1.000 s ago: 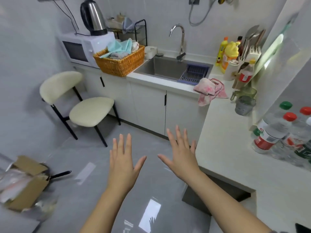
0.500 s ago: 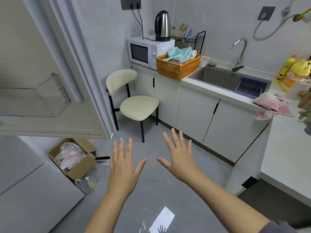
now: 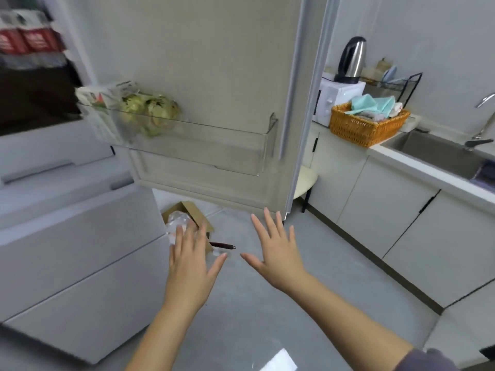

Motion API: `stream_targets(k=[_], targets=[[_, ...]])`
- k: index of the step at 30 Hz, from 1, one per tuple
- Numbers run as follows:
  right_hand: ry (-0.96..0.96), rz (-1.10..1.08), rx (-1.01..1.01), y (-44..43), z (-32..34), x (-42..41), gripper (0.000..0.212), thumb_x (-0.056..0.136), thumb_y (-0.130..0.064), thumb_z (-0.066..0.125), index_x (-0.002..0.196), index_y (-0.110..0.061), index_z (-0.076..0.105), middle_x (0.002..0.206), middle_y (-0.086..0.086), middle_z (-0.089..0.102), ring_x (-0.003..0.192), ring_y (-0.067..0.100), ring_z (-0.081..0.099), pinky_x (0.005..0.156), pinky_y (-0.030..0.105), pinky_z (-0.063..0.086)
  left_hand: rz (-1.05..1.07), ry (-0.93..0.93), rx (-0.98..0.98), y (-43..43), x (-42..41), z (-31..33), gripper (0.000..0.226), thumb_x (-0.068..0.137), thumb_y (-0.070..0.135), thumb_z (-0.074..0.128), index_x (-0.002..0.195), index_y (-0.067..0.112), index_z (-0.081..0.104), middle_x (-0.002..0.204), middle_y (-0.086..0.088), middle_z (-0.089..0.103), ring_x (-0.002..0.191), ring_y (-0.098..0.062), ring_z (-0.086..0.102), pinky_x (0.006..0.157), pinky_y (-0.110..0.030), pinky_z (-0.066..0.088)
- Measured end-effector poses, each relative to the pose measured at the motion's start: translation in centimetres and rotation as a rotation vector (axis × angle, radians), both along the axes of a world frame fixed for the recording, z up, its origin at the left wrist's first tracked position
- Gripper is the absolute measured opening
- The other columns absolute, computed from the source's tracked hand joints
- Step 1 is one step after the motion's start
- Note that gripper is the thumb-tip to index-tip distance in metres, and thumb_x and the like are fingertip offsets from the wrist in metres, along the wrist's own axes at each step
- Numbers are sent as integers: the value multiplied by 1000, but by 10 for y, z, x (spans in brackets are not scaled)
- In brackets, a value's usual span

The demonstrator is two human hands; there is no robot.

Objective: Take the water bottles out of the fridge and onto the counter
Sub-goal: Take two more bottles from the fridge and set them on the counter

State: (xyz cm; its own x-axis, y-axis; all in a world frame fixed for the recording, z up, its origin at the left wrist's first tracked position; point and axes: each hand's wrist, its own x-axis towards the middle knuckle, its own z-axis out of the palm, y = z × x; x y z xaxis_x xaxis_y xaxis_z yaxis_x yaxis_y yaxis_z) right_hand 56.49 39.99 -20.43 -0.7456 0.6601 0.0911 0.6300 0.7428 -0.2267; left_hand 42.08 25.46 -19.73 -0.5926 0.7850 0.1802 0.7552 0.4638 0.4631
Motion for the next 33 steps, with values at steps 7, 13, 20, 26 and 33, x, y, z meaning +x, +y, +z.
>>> stream_targets(k=[7,13,20,26,33], targets=[[-12,119,0,-7,-9,-63,84,92,-71,34,156,-35,-6,166,0,-15,151,29,-17,119,56,-2,103,18,-50,-22,-47,-9,90,81,72,20,157,27,2,165,-1,-9,150,-22,-15,121,-43,3],[-55,251,-28,6,-16,-143,84,95,-68,31,154,-33,-18,160,-1,-30,147,29,-29,118,53,-10,220,87,-153,-32,-109,-15,84,90,66,25,156,25,-6,164,-4,-14,149,-24,-19,121,-44,1],[-57,440,33,9,-15,-237,84,96,-66,30,153,-33,-21,159,1,-34,145,28,-33,115,52,-17,419,179,-233,-43,-174,-6,80,96,61,33,157,22,-1,164,-9,-10,150,-29,-15,120,-50,1],[-45,572,70,-9,-10,-300,84,96,-66,31,153,-33,-22,157,0,-35,145,27,-34,115,52,-19,580,165,-296,-68,-214,-1,81,97,61,29,154,21,-13,160,-8,-25,148,-30,-23,120,-52,0],[1,588,81,-38,6,-370,82,97,-65,33,154,-34,-16,160,0,-30,145,26,-32,115,49,-18,620,226,-312,-94,-285,12,81,96,63,27,155,22,-12,162,-9,-21,148,-30,-21,121,-53,-2]])
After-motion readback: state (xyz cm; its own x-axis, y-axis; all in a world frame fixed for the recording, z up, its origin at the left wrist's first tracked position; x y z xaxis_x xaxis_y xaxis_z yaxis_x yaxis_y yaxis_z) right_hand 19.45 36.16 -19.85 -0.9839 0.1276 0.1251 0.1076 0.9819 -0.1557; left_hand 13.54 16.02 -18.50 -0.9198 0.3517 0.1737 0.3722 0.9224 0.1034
